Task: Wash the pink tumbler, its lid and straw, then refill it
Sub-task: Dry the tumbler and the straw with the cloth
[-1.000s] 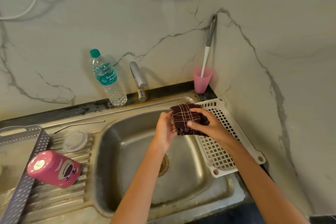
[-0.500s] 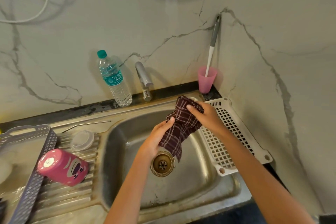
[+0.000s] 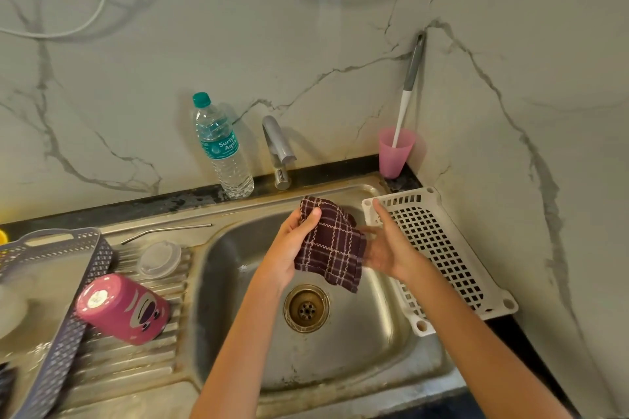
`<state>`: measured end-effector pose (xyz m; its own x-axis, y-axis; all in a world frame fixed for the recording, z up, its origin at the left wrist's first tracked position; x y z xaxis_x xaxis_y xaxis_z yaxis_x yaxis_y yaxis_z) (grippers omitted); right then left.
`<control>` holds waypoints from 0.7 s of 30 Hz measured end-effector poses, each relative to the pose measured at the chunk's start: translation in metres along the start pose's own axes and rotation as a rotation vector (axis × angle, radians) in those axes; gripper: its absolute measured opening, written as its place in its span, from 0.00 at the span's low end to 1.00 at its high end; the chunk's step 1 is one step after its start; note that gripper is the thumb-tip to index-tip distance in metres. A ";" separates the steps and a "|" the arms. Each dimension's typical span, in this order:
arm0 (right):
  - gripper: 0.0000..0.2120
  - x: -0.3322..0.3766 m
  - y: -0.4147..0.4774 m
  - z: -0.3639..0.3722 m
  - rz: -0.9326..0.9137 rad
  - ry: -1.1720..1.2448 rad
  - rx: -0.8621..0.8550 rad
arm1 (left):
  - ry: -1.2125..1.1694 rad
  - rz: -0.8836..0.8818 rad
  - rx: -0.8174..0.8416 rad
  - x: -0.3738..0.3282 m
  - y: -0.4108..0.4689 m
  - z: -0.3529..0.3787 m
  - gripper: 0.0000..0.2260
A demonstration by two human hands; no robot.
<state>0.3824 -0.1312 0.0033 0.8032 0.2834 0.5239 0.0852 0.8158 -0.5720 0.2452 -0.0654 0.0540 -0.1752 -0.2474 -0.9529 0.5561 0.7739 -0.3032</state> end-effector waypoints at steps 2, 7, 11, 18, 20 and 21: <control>0.36 -0.013 -0.002 0.014 0.031 0.048 0.131 | -0.002 0.003 -0.003 0.000 0.000 0.001 0.13; 0.31 0.001 -0.009 0.034 -0.153 0.036 0.226 | 0.007 0.027 -0.012 0.002 -0.004 0.001 0.15; 0.43 0.016 -0.012 0.028 -0.293 -0.045 0.178 | 0.122 0.105 0.015 -0.005 -0.005 -0.005 0.16; 0.21 0.050 -0.032 0.034 -0.594 -0.905 0.014 | 0.351 0.175 -0.255 -0.008 -0.007 -0.035 0.11; 0.17 0.056 -0.036 0.034 -0.651 -0.925 -0.006 | 0.362 0.203 -0.206 -0.012 -0.006 -0.031 0.12; 0.15 0.060 -0.038 0.032 -0.677 -0.913 -0.012 | 0.384 0.212 -0.188 -0.015 -0.005 -0.029 0.13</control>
<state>0.4082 -0.1292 0.0771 -0.1399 0.0517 0.9888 0.3480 0.9375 0.0002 0.2212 -0.0487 0.0695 -0.3813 0.1331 -0.9148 0.4612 0.8850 -0.0635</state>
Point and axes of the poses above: each hand's wrist, its own y-axis towards the middle knuckle, its own z-axis out of the palm, x = y × z, the point moved 9 cm from there along y, towards the middle knuckle, and after that the axes turned 15 degrees about y, right-handed, at the moved point
